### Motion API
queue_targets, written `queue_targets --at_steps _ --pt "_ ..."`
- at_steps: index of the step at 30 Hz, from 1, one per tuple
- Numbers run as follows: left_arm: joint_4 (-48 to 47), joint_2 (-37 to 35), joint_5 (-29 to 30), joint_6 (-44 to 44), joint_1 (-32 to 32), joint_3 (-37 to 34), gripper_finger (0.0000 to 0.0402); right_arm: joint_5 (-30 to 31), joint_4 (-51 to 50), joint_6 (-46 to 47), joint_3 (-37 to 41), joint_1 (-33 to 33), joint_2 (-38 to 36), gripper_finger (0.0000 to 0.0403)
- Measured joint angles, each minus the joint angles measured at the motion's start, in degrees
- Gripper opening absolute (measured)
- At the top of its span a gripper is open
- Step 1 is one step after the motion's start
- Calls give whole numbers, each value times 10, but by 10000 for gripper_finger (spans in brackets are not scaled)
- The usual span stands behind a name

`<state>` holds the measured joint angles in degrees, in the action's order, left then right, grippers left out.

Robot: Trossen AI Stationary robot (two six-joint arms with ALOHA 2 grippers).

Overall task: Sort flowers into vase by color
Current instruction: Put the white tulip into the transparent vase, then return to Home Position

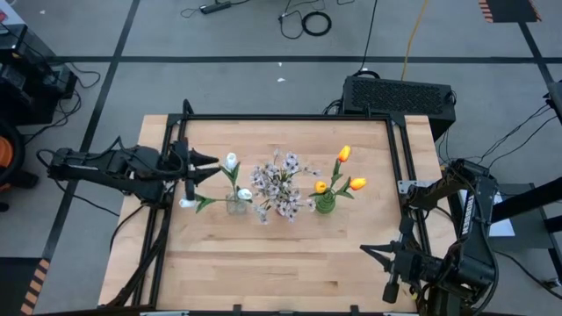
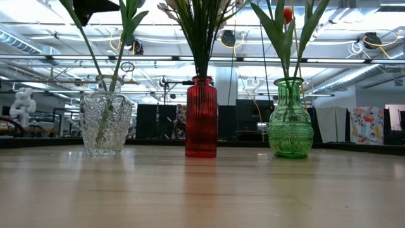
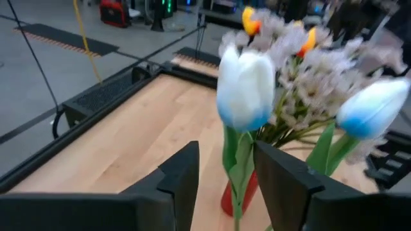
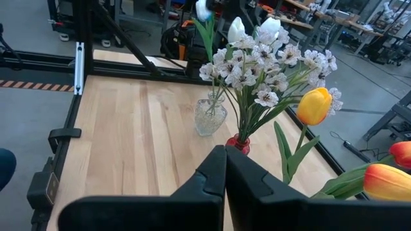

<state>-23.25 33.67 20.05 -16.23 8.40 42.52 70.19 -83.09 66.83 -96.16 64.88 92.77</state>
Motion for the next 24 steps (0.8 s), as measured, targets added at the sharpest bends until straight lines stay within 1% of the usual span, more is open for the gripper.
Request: queue_targets --at_steps 5,9,12,18,20,24 --pt "9 -31 0 0 0 0 168 0 0 0 0 0 0 0" --pt "8 -52 1 2 0 0 192 0 0 0 0 0 0 0" --pt "6 -62 12 0 0 0 208 0 0 0 0 0 0 0" --pt "6 -67 23 17 0 0 212 -13 -5 7 0 3 -6 0" --pt "18 -67 41 31 0 0 212 -13 -19 16 0 8 -8 0" --pt "53 -67 115 52 0 0 212 -17 -57 57 0 25 -14 0"
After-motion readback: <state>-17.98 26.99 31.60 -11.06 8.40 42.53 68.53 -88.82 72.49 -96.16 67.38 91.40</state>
